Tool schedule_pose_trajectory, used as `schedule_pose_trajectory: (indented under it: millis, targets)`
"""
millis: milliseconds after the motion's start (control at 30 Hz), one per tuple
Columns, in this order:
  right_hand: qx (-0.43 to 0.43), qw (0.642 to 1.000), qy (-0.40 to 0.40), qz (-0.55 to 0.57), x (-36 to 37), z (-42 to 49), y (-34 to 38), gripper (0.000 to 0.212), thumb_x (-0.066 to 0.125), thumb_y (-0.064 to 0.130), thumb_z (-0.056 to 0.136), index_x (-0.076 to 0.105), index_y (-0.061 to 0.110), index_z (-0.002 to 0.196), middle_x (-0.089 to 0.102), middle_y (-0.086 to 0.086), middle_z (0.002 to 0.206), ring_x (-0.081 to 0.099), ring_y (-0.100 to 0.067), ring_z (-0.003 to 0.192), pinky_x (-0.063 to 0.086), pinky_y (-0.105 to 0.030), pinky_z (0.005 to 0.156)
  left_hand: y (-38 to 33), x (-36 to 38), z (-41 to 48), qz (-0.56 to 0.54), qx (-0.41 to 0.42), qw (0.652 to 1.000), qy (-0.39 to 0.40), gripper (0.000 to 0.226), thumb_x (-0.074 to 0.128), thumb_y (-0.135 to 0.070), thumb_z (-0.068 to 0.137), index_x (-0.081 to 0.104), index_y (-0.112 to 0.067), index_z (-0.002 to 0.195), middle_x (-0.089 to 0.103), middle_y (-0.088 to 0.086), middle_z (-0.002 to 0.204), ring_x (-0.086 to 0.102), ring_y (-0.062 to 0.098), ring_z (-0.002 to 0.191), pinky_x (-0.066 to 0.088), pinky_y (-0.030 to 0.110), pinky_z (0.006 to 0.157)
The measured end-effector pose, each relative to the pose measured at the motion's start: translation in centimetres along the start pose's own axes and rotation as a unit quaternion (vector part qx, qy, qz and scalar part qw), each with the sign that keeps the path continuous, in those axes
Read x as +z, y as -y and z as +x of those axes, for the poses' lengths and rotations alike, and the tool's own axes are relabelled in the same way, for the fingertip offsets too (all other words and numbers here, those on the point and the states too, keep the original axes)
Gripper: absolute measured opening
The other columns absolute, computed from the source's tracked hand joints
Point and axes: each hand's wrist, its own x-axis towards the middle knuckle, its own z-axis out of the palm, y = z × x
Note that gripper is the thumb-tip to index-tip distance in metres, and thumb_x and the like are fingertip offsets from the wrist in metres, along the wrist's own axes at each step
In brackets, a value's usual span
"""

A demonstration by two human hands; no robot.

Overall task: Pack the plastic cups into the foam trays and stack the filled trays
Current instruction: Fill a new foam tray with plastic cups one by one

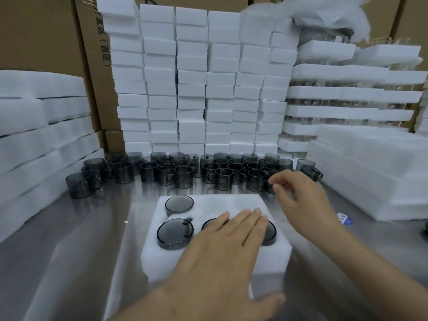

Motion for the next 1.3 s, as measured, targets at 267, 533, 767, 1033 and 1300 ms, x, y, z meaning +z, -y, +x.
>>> schedule_pose_trajectory:
  millis: [267, 533, 767, 1033, 1300]
  targets:
    - [0.014, 0.985, 0.064, -0.161, 2.3, 0.4, -5.0, 0.045, 0.058, 0.024, 0.103, 0.053, 0.029, 0.147, 0.055, 0.002, 0.141, 0.044, -0.021, 0.134, 0.043, -0.039, 0.107, 0.0, 1.5, 0.1, 0.025, 0.031, 0.998, -0.057, 0.093, 0.055, -0.083, 0.068, 0.064, -0.033, 0.146, 0.065, -0.004, 0.150, 0.063, 0.011, 0.136, 0.053, 0.038, 0.110]
    - [0.113, 0.961, 0.084, -0.238, 3.4, 1.6, -5.7, 0.073, 0.046, 0.056, 0.104, 0.012, 0.042, 0.168, 0.008, -0.005, 0.177, 0.009, -0.031, 0.161, 0.023, -0.050, 0.125, 2.0, -2.4, 1.3, -0.092, 0.041, 0.995, 0.019, 0.064, 0.039, -0.085, 0.093, 0.045, -0.048, 0.145, 0.046, -0.025, 0.147, 0.030, -0.003, 0.138, 0.032, 0.034, 0.118]
    - [0.109, 0.974, 0.028, -0.196, 3.3, 1.8, -5.7, 0.034, 0.060, 0.047, 0.100, 0.051, 0.031, 0.129, 0.057, -0.004, 0.137, 0.057, -0.027, 0.117, 0.050, -0.042, 0.091, 9.9, -4.4, 1.8, -0.277, -0.070, 0.957, -0.049, 0.055, 0.039, -0.079, 0.097, 0.074, -0.043, 0.120, 0.067, -0.031, 0.121, 0.057, -0.009, 0.119, 0.048, 0.032, 0.104]
    - [0.087, 0.992, -0.090, -0.020, 1.0, 1.7, -3.2, 0.011, 0.076, 0.030, 0.093, 0.066, 0.029, 0.094, 0.067, 0.002, 0.101, 0.060, -0.017, 0.091, 0.044, -0.034, 0.077, 12.7, -2.9, 1.4, -0.302, -0.151, 0.940, -0.056, 0.018, 0.061, -0.054, 0.102, 0.073, -0.048, 0.115, 0.069, -0.035, 0.113, 0.063, -0.011, 0.109, 0.051, 0.028, 0.097]
    - [-0.161, 0.964, -0.140, 0.160, 0.8, -1.2, 9.0, 0.014, 0.082, 0.023, 0.088, 0.073, 0.025, 0.098, 0.060, 0.012, 0.123, 0.058, -0.010, 0.131, 0.044, -0.021, 0.105, 7.3, -3.4, 1.8, -0.316, -0.103, 0.924, -0.188, 0.107, 0.082, -0.065, 0.079, 0.002, -0.080, 0.150, 0.048, -0.041, 0.138, 0.068, -0.007, 0.104, 0.058, 0.038, 0.088]
